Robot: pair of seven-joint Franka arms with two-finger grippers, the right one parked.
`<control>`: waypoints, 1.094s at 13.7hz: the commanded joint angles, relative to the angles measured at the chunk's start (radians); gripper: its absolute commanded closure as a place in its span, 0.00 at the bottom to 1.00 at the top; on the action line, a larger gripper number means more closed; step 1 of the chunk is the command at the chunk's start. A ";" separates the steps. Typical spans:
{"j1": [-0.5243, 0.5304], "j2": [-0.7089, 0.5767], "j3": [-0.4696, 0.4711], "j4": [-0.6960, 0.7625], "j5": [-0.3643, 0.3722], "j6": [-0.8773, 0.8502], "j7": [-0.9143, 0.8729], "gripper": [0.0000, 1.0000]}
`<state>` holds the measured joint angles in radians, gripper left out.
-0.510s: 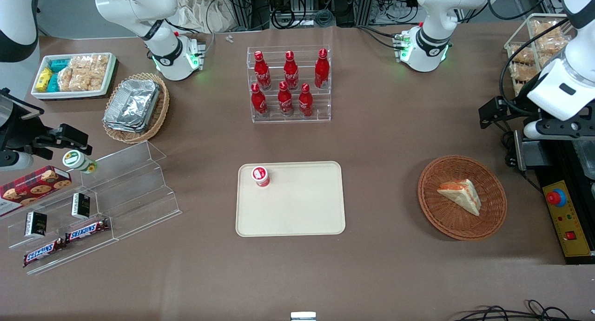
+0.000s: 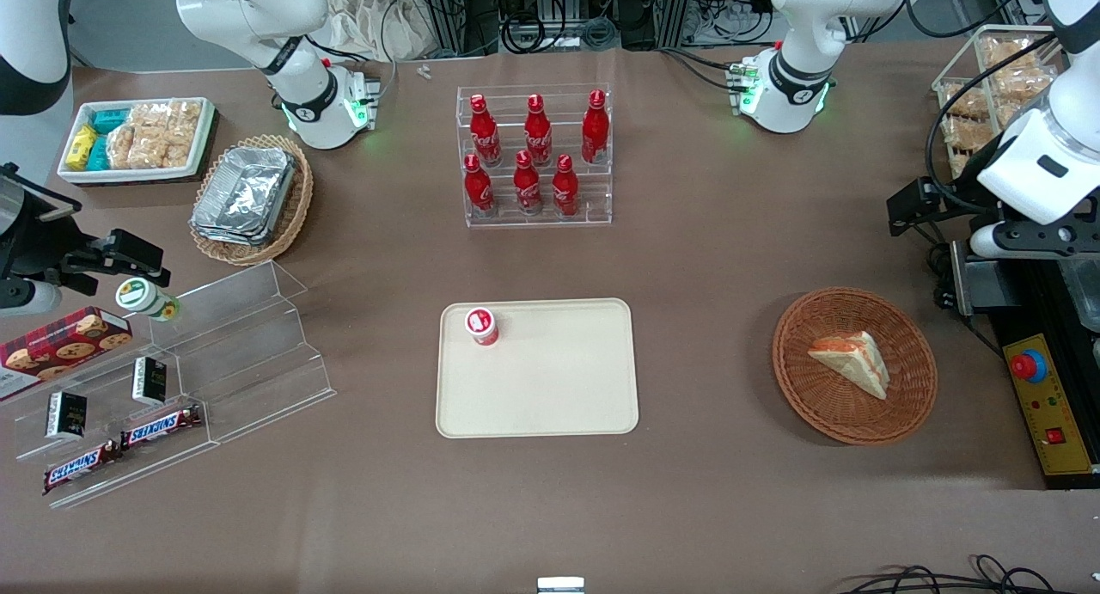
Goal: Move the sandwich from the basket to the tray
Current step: 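Move the left gripper down over the wrapped sandwich in the wicker basket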
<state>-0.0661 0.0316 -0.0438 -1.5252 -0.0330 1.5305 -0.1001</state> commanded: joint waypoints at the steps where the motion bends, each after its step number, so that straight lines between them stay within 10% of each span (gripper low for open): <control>1: 0.026 0.004 0.009 0.023 -0.002 -0.038 -0.144 0.00; 9: 0.051 0.105 0.015 -0.092 0.005 0.157 -0.653 0.00; 15: 0.115 0.195 0.019 -0.263 -0.005 0.389 -0.714 0.00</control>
<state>0.0256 0.2495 -0.0214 -1.7032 -0.0331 1.8350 -0.7789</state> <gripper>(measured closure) 0.000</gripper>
